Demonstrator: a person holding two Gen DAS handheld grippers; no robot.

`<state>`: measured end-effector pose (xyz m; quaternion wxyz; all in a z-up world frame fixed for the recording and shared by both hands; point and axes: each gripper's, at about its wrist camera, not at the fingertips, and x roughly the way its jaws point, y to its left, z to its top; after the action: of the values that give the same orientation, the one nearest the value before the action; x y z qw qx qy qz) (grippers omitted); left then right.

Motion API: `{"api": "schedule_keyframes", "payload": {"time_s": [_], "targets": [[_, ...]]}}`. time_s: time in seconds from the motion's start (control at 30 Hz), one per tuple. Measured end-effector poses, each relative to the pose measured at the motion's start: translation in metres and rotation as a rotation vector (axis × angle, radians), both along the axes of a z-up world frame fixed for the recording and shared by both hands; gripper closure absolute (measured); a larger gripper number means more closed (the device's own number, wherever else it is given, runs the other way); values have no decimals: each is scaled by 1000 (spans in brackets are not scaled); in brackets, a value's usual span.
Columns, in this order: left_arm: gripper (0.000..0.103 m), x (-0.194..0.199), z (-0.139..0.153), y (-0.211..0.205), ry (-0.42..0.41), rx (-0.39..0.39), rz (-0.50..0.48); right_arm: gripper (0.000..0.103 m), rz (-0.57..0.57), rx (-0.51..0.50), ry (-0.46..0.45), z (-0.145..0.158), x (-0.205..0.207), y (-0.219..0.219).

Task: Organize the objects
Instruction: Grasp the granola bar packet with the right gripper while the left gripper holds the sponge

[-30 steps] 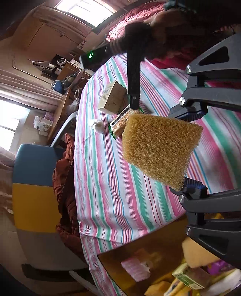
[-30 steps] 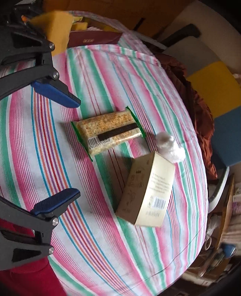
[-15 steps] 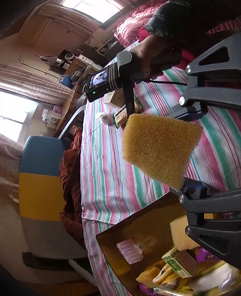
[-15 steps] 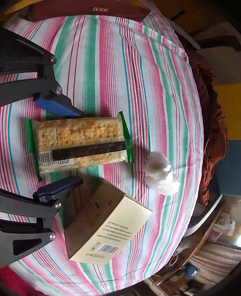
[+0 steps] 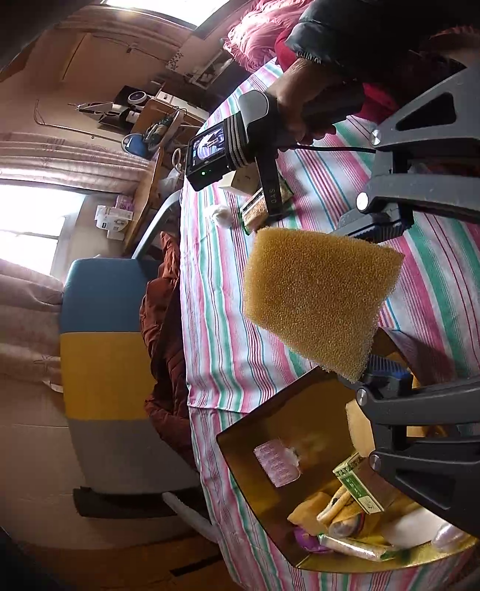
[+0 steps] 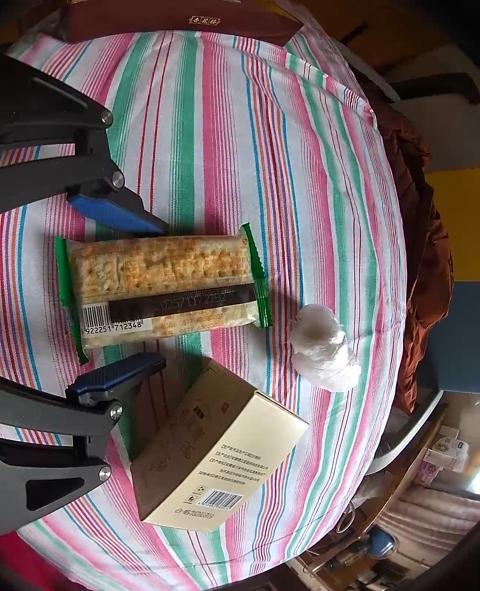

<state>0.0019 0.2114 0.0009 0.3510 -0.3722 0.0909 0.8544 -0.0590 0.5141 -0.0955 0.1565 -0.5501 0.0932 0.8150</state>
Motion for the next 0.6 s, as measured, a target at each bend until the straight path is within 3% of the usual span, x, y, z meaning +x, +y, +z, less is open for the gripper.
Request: {"api": "schedule_keyframes", "payload": {"time_s": [0.5,0.6], "targets": [[52,3,-1,-3,3,-18,2,34,-4,14,20,2,12,-5],[52,4,-1,-5,-1,-20,6,52,30,27,28,6,12,-16]]}}
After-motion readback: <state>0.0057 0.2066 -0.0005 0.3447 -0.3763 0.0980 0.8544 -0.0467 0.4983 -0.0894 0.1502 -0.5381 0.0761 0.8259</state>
